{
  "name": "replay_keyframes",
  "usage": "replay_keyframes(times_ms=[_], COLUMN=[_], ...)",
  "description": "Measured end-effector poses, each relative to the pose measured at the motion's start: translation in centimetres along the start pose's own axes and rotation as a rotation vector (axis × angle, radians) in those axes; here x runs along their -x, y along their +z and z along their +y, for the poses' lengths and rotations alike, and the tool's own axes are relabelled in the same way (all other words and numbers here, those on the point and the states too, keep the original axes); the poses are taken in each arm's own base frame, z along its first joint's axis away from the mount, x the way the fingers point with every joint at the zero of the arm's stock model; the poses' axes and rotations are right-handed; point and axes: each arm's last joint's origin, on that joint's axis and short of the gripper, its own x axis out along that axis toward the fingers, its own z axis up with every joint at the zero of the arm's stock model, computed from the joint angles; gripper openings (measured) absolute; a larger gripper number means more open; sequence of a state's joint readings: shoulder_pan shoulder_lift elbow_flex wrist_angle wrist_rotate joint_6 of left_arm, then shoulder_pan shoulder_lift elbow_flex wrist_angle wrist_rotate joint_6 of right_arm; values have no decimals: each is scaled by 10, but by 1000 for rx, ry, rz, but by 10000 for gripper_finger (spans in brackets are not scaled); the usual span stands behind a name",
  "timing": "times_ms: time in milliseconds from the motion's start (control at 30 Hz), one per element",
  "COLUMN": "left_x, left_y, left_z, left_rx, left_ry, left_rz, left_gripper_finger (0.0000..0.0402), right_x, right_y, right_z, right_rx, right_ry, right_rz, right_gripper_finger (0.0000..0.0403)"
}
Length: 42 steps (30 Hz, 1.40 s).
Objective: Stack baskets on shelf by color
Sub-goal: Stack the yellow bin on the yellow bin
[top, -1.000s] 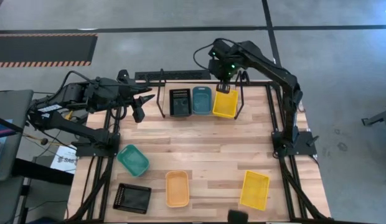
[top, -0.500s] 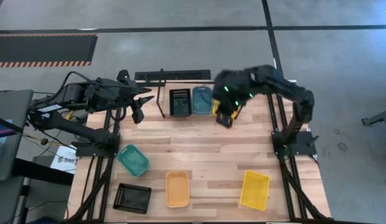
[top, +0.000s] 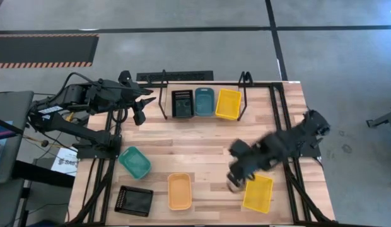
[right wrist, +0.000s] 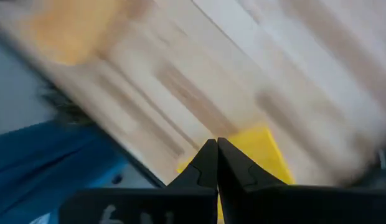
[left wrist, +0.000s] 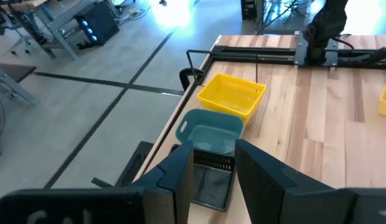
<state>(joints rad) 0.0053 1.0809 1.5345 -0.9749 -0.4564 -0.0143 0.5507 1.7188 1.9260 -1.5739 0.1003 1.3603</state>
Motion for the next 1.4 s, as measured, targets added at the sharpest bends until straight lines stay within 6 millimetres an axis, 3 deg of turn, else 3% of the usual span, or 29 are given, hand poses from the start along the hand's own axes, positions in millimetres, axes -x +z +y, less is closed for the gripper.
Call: replay_keyframes(times_ms=[233, 400, 600, 900, 1133, 1400], left_x=[0, 0, 0, 0, 0, 0], left_y=[0, 0, 0, 0, 0, 0], left_z=[0, 0, 0, 0, 0, 0], left_rx=[30, 57, 85, 117, 131, 168], left_ry=[2, 5, -4, -6, -6, -6], left_rz=[0, -5, -3, -3, -3, -3], left_gripper_finger=[108, 108, 108, 108, 108, 108], right_x=[-39, -54, -71, -116, -130, -145], right_y=[-79, -106, -112, -109, -107, -107], right_z=[-8, -10, -20, -52, -90, -108], right_rx=[-322, -327, -191, -86, -78, -11], right_ry=[-181, -207, -296, -288, -227, -46], right_rz=[7, 59, 123, 109, 69, 69], right_gripper_finger=[17, 36, 104, 212, 212, 202])
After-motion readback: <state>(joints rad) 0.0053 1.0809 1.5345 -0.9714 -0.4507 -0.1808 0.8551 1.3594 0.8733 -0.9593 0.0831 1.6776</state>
